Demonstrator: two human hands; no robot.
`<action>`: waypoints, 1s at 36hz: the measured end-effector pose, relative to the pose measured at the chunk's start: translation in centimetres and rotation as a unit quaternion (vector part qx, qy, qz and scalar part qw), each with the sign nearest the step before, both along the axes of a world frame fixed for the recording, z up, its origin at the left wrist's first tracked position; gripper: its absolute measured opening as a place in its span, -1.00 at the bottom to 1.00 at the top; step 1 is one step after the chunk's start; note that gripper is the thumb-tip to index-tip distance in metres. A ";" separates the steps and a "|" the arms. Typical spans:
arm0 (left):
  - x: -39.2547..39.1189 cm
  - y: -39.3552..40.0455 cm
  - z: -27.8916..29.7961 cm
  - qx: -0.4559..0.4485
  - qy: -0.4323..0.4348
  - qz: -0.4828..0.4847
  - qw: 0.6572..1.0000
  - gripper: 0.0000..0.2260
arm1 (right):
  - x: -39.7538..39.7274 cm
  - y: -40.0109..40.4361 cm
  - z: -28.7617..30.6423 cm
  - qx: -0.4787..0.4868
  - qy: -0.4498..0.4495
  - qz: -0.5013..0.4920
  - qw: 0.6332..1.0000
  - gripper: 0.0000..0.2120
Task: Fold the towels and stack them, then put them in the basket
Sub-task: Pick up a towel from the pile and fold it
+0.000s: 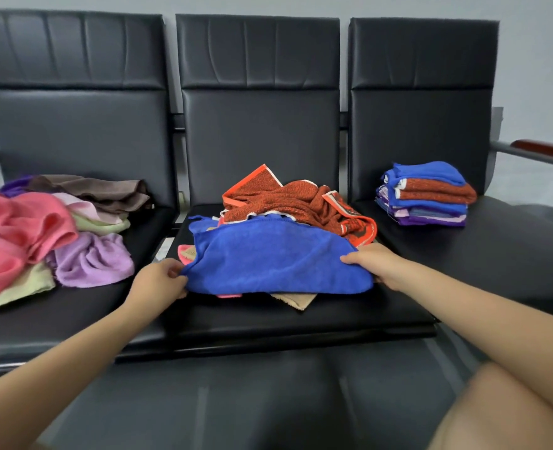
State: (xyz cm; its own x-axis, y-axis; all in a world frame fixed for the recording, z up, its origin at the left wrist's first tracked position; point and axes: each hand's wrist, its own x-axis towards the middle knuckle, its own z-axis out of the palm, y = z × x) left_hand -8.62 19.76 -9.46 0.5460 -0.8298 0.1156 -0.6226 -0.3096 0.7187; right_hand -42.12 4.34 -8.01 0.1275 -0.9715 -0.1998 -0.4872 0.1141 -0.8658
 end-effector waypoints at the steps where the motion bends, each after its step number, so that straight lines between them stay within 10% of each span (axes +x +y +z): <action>1: -0.3 0.0 0.1 -0.020 0.014 -0.001 1.000 -0.90 | -0.1 0.0 -0.1 0.001 -0.002 -0.006 1.000 -0.63; 7: -0.2 0.2 1.5 -0.142 0.358 -0.052 0.921 -0.83 | -0.8 0.3 0.2 0.013 -0.030 -0.043 0.999 -0.65; 10: 0.6 0.6 1.8 -0.128 0.394 -0.068 0.908 -0.76 | -1.2 0.4 0.2 0.027 -0.051 -0.042 0.997 -0.70; 18: 1.2 1.2 -0.6 0.042 0.033 -0.022 0.998 -0.65 | -0.8 0.1 -0.4 0.041 -0.070 -0.043 0.996 -0.91; 24: 1.3 0.2 -0.3 0.037 -0.013 0.030 0.999 -0.72 | -0.5 -0.1 -0.3 0.071 -0.156 -0.014 0.985 -0.63; 36: 0.3 -4.5 -0.7 0.033 -0.030 0.020 0.999 -0.57 | 1.1 0.4 2.9 0.130 -0.364 -0.028 0.922 -0.77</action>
State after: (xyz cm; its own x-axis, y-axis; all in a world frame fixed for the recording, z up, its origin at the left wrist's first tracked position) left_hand -8.34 15.26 -10.17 0.5734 -0.8138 0.0944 -0.6494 -0.3813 0.6579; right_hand -41.01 4.78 -5.06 0.2707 -0.9120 -0.3083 0.2251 0.3714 -0.9008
